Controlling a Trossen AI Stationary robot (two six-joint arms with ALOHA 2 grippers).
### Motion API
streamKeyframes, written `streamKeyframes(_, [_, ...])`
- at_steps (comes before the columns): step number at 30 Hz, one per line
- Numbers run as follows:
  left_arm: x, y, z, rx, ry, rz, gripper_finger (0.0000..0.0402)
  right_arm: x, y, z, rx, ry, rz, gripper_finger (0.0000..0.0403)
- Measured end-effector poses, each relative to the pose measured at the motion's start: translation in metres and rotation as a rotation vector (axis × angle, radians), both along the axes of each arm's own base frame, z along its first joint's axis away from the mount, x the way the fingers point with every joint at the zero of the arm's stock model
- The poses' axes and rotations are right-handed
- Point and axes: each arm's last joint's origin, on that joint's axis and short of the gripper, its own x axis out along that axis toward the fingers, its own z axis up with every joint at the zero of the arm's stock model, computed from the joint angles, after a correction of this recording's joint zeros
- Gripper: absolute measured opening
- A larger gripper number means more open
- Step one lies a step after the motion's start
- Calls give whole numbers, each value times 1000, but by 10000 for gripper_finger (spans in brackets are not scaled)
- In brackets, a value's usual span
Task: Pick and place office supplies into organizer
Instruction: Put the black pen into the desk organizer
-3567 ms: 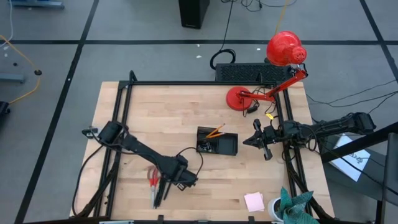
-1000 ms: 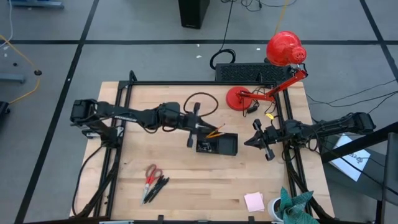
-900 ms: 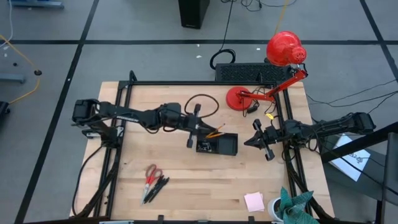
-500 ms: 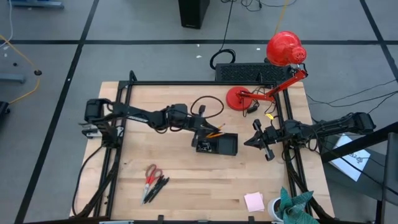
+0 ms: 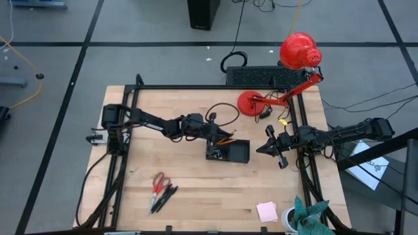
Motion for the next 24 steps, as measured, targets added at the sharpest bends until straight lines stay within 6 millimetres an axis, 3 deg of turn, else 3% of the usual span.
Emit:
streamKeyframes(10, [1, 0, -13, -20, 52, 8, 33, 0, 0, 1, -7, -9, 0, 0])
streamKeyframes(24, [1, 1, -13, -40, 45, 14, 163, 0, 0, 1, -7, -9, 0, 0])
